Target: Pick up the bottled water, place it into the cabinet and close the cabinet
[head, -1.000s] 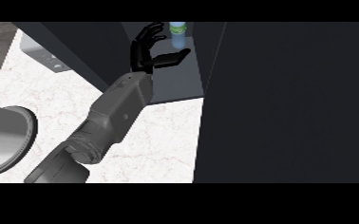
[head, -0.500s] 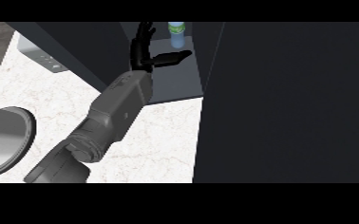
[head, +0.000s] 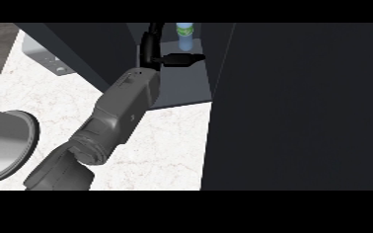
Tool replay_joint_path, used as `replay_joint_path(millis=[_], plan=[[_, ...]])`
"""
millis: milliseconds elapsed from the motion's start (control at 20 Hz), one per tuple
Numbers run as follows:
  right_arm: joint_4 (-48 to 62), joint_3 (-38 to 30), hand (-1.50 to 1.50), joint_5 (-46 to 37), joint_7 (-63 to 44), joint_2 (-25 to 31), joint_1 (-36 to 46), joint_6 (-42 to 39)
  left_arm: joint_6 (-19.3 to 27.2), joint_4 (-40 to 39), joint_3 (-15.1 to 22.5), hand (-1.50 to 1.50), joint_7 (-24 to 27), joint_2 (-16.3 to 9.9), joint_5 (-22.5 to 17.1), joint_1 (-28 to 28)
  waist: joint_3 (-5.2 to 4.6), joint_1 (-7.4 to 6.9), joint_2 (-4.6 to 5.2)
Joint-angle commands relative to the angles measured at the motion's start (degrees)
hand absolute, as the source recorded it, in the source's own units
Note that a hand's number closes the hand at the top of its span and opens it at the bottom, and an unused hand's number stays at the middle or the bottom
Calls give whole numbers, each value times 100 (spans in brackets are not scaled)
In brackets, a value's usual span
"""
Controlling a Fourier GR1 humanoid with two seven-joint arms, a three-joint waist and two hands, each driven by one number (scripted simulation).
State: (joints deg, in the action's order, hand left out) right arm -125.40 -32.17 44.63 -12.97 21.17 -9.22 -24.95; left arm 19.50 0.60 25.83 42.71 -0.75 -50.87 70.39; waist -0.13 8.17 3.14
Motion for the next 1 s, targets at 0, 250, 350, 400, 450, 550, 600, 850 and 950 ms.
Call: replay_joint_path(millis=[0, 250, 350, 400, 450, 550, 600, 850, 950], plan=[[41, -85, -150, -88, 75, -82, -81, -39, -161, 182, 11, 150, 287, 71, 45, -19, 6, -80, -62], [90, 3, -150, -191, 34, -26, -77, -181, -309, 415, -138, 150, 367, 74, -60, -59, 7, -168, -104], [-20, -25, -150, -122, 13, -89, -99, -99, -276, 468, -183, 150, 630, 74, -88, -283, 6, -201, -129], [-37, -118, -150, -59, -45, 36, -77, -94, -381, 580, -172, 150, 637, 74, -82, -301, 5, -181, -134], [16, -44, -150, -89, -20, -4, -63, -165, -359, 601, -201, 150, 526, 74, -100, -261, 8, -275, -157], [236, -225, -150, 94, -137, 356, 209, -118, -181, 923, -101, 150, 594, 74, -96, -657, 7, -224, -165], [-161, -130, -150, -9, -101, 74, -131, -204, -447, 827, -87, 150, 675, 74, -59, -780, 7, -260, -183], [-97, -80, -150, -126, -180, 11, -157, -284, -589, 1560, 97, 150, 691, 75, -186, -1385, 9, -452, -238], [-473, 7, -150, -237, -249, -181, -249, -145, -722, 1796, 225, 150, 661, 75, -228, -1696, 9, -507, -261]])
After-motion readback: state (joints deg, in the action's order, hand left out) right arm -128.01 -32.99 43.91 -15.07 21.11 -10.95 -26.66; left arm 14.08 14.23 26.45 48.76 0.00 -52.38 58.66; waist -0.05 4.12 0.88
